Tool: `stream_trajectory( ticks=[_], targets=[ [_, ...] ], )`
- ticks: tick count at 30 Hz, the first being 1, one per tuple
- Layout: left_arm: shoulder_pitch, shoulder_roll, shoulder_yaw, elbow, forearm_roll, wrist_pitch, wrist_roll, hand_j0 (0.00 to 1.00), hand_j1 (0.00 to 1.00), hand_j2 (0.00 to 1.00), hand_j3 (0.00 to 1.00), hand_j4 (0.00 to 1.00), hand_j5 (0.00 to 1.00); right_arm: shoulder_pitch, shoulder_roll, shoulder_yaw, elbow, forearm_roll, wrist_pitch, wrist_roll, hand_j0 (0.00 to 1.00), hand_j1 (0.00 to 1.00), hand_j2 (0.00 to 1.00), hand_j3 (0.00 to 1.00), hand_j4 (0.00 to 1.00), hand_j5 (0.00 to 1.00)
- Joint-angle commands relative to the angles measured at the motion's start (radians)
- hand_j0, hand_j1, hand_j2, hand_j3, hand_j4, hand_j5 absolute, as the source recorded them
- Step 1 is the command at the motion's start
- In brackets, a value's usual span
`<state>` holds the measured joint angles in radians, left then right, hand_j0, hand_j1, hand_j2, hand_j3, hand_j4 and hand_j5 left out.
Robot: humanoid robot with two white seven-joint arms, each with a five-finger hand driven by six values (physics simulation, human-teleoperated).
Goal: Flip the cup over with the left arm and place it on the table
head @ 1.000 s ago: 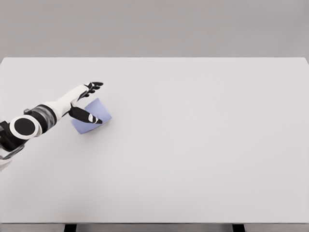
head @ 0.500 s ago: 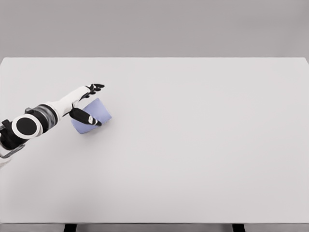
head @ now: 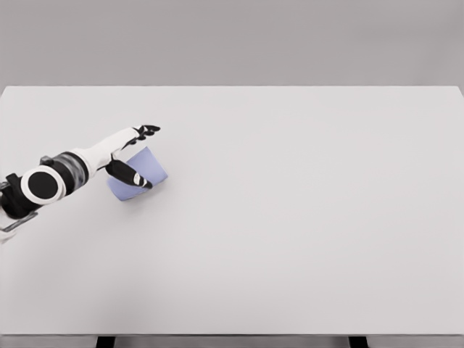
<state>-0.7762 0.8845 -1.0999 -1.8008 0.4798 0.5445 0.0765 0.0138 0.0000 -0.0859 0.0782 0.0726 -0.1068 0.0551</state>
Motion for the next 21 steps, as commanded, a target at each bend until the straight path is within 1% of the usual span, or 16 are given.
stream_trajectory(
  ticks=[1,9,13,16,21],
  targets=[
    [-0.003,0.001,-0.024,0.000,-0.003,0.000,0.000,1.00,1.00,1.00,1.00,1.00,1.00,0.000,0.000,0.000,0.000,-0.001,-0.001,0.000,1.00,1.00,1.00,1.00,1.00,1.00],
    [-0.046,0.010,-0.081,0.000,0.000,0.002,0.000,1.00,1.00,1.00,1.00,1.00,1.00,0.000,0.000,0.000,0.000,0.001,0.001,0.000,1.00,1.00,1.00,1.00,1.00,1.00],
    [-0.057,0.022,-0.092,0.000,0.003,0.002,0.000,1.00,1.00,1.00,1.00,1.00,1.00,0.000,0.000,0.000,0.000,0.001,0.001,0.000,1.00,1.00,1.00,1.00,1.00,1.00],
    [-0.081,0.028,-0.121,0.001,0.005,0.003,0.014,1.00,1.00,1.00,1.00,1.00,1.00,0.000,0.000,0.000,0.000,0.001,0.001,0.000,1.00,1.00,1.00,1.00,1.00,1.00],
    [-0.095,0.028,-0.126,0.000,0.028,0.008,0.014,1.00,1.00,1.00,1.00,1.00,1.00,0.000,0.000,0.000,0.000,0.001,0.001,0.000,1.00,1.00,1.00,1.00,1.00,1.00]
  ],
)
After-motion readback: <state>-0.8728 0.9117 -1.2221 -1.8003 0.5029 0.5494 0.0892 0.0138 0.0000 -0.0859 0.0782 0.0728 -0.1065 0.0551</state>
